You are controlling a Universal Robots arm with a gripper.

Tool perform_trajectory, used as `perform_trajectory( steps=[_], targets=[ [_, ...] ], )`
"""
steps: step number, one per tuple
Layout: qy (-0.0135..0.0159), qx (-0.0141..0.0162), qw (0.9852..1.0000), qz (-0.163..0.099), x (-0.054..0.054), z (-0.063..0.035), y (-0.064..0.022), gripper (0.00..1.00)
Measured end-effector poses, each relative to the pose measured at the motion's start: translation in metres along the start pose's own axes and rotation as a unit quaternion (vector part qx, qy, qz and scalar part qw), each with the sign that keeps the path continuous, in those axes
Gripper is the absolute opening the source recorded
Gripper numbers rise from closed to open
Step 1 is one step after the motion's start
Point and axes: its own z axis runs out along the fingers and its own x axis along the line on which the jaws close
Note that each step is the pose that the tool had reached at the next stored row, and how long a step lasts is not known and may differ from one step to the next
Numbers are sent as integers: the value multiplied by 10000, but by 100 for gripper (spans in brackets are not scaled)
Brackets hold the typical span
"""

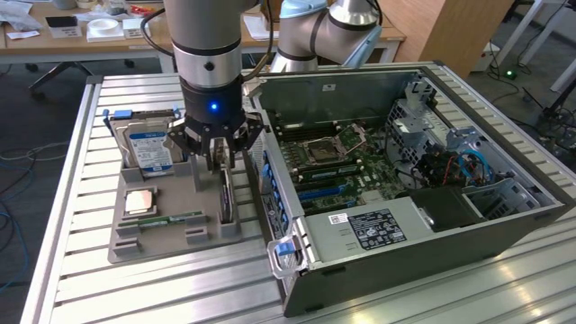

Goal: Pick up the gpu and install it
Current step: 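Pick up the gpu and move the gpu toward the slot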

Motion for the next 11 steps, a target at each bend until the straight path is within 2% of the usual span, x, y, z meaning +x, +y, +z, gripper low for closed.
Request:
perform_trajectory(
  steps=[11],
  targets=[
    [-8, 0, 10000, -27, 2, 132, -8, 43]
  ],
)
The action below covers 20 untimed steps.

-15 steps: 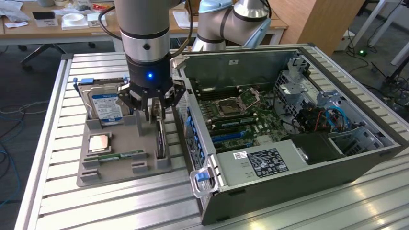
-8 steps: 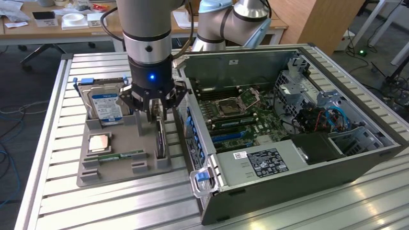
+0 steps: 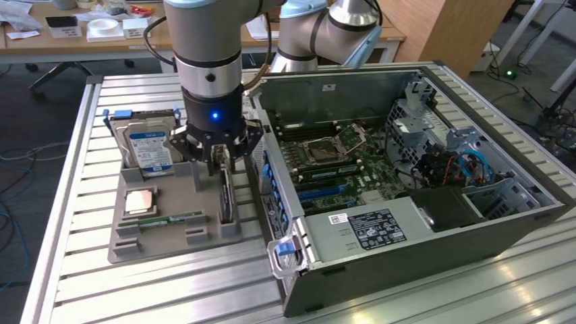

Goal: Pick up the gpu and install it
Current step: 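Pick up the gpu and move the gpu toward the slot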

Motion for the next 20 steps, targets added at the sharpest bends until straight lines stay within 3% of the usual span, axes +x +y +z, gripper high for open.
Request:
perform_trajectory(
  steps=[8, 20],
  targets=[
    [-1, -1, 10000, 1, -10, 11, -17, 43],
    [-1, 0, 10000, 0, -9, 175, -25, 43]
  ],
)
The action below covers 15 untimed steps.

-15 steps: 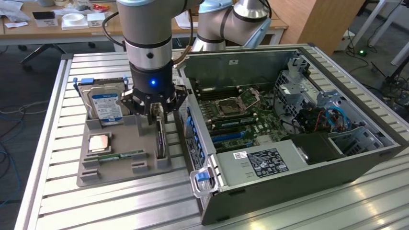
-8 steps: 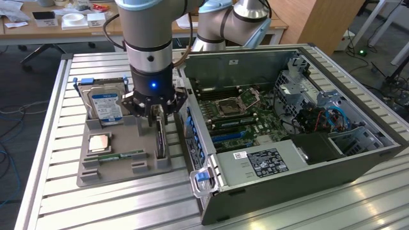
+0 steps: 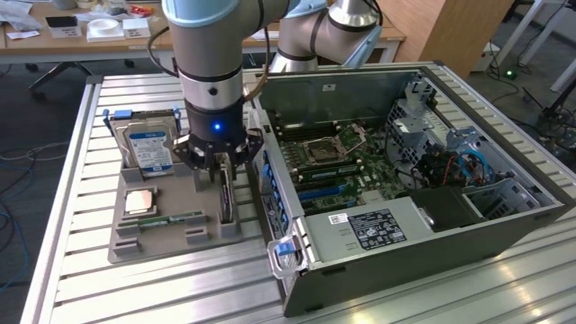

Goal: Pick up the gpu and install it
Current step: 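Pick up the gpu and move the gpu toward the slot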

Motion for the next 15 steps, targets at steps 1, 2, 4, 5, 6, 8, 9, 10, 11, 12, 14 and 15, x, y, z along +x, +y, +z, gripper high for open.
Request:
perform_trajectory(
  steps=[1, 2, 4, 5, 6, 8, 9, 10, 11, 12, 14, 15],
  targets=[
    [0, 0, 10000, 0, 0, 11, -1, 43],
    [0, 0, 10000, 0, 1, 26, -1, 43],
    [0, 0, 10000, 0, 1, 58, -3, 43],
    [0, 0, 10000, 0, 2, 74, -4, 43],
    [0, 0, 10000, 0, 2, 90, -5, 43],
    [0, 1, 10000, 0, 3, 114, -6, 43],
    [0, 4, 10000, 0, 2, 118, -6, 43],
    [1, 7, 10000, -1, 2, 119, -7, 43],
    [1, 7, 10000, -1, 3, 119, -7, 43],
    [1, 8, 10000, -1, 3, 120, -7, 43],
    [-2, 11, 10000, 0, 3, 123, -9, 43],
    [-2, 13, 10000, 1, 3, 125, -10, 43]
  ],
)
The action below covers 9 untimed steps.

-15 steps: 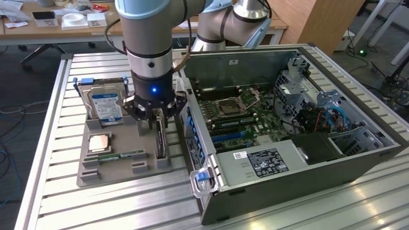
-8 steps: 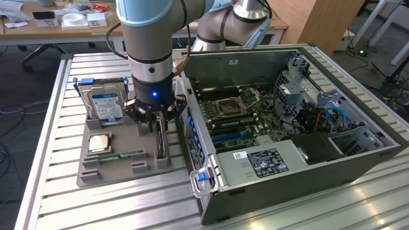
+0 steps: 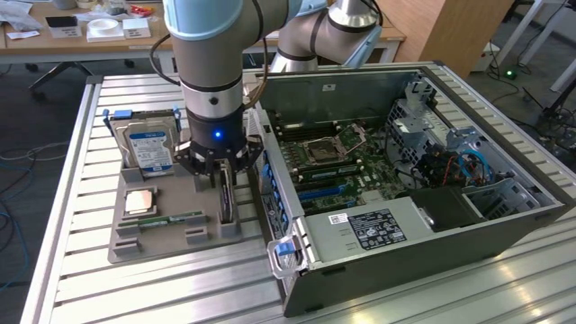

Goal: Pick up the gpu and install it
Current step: 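Pick up the gpu and move the gpu toward the slot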

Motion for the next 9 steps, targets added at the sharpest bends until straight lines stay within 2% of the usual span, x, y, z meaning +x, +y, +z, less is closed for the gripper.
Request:
perform_trajectory(
  steps=[9],
  targets=[
    [-1, 12, 10000, 0, 12, 36, -6, 43]
  ],
)
